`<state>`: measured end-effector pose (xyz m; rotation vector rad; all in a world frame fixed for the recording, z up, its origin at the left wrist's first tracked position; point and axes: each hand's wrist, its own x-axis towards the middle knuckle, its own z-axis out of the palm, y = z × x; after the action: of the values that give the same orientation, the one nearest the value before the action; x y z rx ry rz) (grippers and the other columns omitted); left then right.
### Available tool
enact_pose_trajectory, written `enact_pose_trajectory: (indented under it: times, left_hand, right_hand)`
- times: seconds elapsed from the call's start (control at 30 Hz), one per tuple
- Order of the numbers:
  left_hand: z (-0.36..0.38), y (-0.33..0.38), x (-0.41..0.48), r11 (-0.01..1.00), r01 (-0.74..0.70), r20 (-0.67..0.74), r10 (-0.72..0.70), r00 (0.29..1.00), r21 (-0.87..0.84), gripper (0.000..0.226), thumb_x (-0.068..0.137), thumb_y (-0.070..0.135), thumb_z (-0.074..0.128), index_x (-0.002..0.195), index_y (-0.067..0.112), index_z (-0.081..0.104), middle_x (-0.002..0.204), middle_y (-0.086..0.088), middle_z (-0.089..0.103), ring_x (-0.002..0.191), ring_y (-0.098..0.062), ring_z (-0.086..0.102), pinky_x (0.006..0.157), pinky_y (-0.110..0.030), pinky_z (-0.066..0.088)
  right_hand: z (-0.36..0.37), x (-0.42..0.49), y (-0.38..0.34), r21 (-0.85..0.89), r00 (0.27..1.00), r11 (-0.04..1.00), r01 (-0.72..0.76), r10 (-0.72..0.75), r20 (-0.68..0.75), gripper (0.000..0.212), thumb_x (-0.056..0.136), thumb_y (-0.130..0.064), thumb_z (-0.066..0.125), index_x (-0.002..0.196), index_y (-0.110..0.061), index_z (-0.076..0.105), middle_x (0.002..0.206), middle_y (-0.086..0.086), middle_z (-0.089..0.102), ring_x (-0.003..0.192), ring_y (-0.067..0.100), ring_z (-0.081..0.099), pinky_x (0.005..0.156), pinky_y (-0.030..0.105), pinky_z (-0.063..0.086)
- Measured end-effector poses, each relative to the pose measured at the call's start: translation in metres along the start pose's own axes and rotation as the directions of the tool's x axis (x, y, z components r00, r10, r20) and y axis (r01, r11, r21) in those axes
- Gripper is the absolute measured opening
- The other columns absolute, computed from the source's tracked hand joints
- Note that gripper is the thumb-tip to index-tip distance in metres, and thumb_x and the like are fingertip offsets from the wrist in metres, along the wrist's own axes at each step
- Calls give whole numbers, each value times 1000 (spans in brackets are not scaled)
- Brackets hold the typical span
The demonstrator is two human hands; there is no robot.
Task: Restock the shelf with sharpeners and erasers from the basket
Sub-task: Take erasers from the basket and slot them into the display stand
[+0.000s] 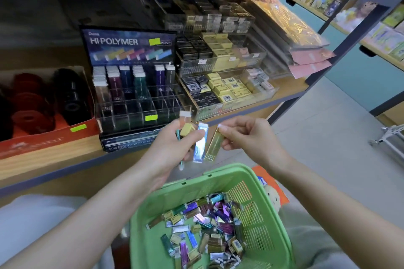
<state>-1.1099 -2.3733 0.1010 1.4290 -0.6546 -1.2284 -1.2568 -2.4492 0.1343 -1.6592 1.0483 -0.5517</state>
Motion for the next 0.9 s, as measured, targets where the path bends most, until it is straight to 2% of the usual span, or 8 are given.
enact_pose_trajectory:
  times: [0.17,0.27,0.37,0.47,0.57,0.7,0.77,0.9]
  left_hand:
    - [-41,14,-16,998,-26,-88,21,996,-52,5,89,22,63,87,22,59,85,0,61,76,-14,51,54,-17,37]
    - [-64,16,-22,996,-14,-162,-1,987,-90,5,88,23,65,89,23,60,94,0,65,87,-10,59,66,-22,45]
    - [-85,17,-28,994,-17,-212,-6,977,-107,6,88,21,64,91,19,60,80,8,66,75,-3,62,65,-19,49]
    - [-102,20,-38,994,-24,-226,-1,974,-108,12,88,19,63,78,19,57,58,11,57,50,2,54,49,-9,42]
    - [-121,21,-47,996,-26,-250,2,968,-91,19,89,17,60,73,16,50,65,-4,38,34,-3,26,36,-8,23]
    - [-141,20,-52,995,-37,-282,10,959,-91,13,87,20,61,86,13,50,85,-7,35,37,-6,16,33,-10,17]
    - [-147,20,-55,994,-40,-292,10,956,-97,13,87,21,61,88,12,51,74,-7,39,37,-7,16,33,-9,21]
    - [-153,22,-58,990,-49,-292,7,956,-136,21,88,20,60,72,15,47,49,3,40,33,-5,20,36,-10,18]
  right_hand:
    - [14,20,-30,73,983,989,132,-121,-136,7,90,-13,62,84,-12,65,65,1,68,64,11,67,67,22,57]
    - [39,34,-50,127,978,974,188,-173,-117,3,89,-7,63,85,-8,62,73,10,69,67,12,68,65,18,55]
    - [75,49,-65,105,969,964,243,-236,-74,5,87,-5,64,85,-8,61,78,15,67,72,17,67,67,21,56]
    - [107,65,-75,-33,939,940,338,-340,-55,6,87,-10,67,84,-12,62,81,12,67,77,23,67,71,30,58]
    - [129,78,-82,-150,917,907,393,-399,-11,5,86,-11,67,85,-11,62,75,2,63,73,19,62,73,32,56]
    - [145,86,-85,-285,887,843,456,-456,71,10,85,-7,67,84,-13,59,76,-2,58,68,10,53,68,18,47]
    - [149,90,-86,-350,865,794,496,-488,119,10,86,-7,66,85,-14,59,80,-1,59,69,8,53,69,17,46]
    - [153,93,-89,-514,798,615,598,-514,313,6,85,-10,67,87,-12,62,86,4,62,76,16,60,75,31,51]
